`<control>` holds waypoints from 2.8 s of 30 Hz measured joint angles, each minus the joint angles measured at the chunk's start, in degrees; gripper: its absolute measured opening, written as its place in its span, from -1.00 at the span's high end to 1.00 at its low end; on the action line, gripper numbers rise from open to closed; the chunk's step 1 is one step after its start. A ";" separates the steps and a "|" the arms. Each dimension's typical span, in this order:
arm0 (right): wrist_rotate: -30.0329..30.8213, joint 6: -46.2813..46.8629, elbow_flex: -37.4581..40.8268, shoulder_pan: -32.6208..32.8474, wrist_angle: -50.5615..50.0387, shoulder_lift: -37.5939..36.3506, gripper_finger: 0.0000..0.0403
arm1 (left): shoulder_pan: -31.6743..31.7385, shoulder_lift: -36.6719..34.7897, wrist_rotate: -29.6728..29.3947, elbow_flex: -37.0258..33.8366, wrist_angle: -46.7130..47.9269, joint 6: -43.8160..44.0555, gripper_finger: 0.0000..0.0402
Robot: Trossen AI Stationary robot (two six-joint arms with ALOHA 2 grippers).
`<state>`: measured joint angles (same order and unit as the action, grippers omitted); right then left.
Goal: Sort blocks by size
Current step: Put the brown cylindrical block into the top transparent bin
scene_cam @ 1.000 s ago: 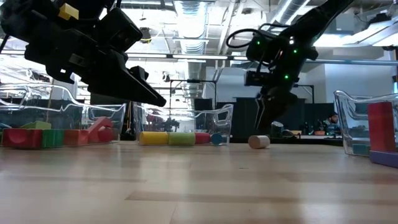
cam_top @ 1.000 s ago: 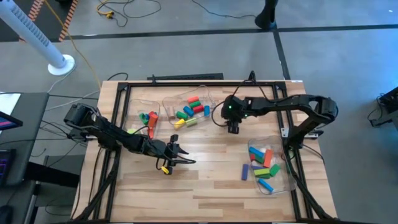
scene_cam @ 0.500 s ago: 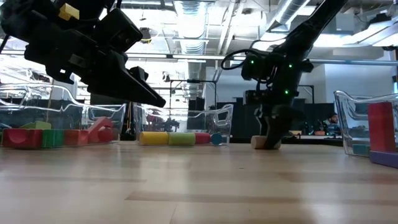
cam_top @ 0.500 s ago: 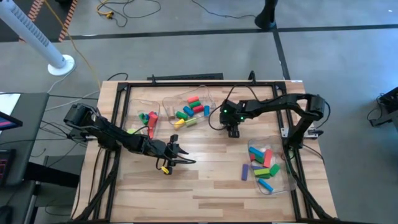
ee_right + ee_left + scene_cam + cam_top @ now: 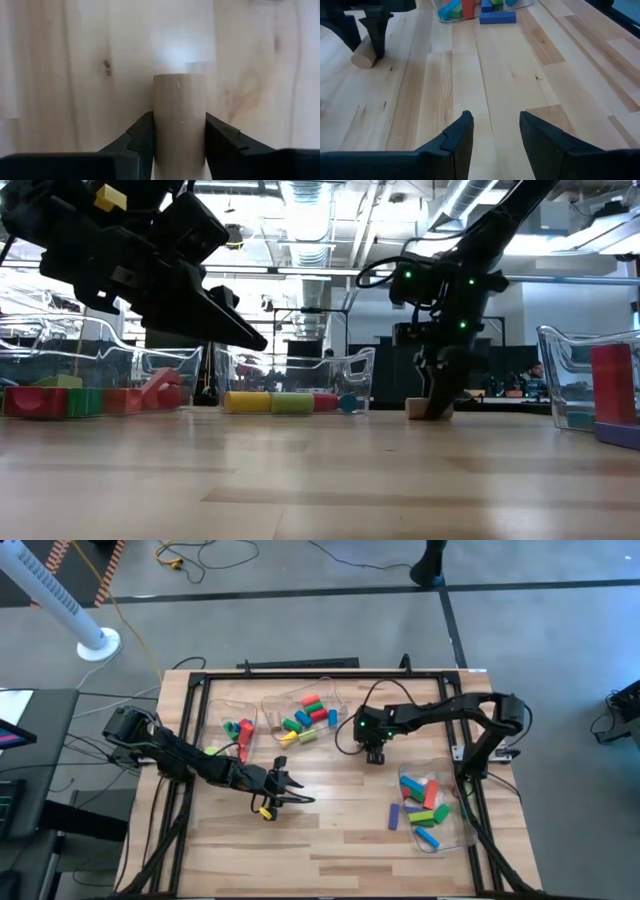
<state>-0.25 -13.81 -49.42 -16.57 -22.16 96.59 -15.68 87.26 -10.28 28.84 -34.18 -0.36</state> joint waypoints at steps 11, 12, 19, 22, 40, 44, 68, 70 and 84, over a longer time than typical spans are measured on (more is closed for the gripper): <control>-3.57 7.30 -2.64 8.90 1.47 -0.06 0.17 | 0.00 0.00 -0.65 0.00 -5.33 -7.58 0.23; -4.09 7.88 -3.47 9.97 1.61 -0.14 0.18 | 0.00 0.00 -0.96 0.00 -6.06 -9.22 0.23; -6.19 10.83 -10.16 17.40 1.99 -0.25 0.17 | 0.03 0.00 -5.38 0.53 -7.20 -19.32 0.22; -6.19 10.97 -12.93 19.97 2.25 -0.28 0.17 | -0.63 0.02 -5.47 1.63 -7.19 -24.93 0.18; -9.12 17.17 -18.35 24.74 8.01 0.05 0.17 | -4.92 0.00 -13.92 12.69 6.17 -45.12 -0.27; -9.14 17.51 -18.35 24.86 9.65 0.51 0.17 | -4.92 0.02 -13.94 14.37 7.04 -45.31 -0.26; -9.64 19.53 -18.37 25.22 17.08 3.01 0.16 | -4.90 0.06 -11.93 15.69 10.48 -45.70 0.08; -10.03 19.55 -18.35 25.22 16.96 3.07 0.16 | -4.87 0.09 -10.54 15.67 10.50 -45.68 0.16; -10.24 19.50 -18.36 25.24 16.46 3.09 0.16 | -4.85 0.09 -9.51 15.67 10.69 -45.64 0.34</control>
<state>-10.49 5.69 -67.78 8.67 -5.69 99.68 -20.53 87.35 -19.79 44.51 -23.49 -46.00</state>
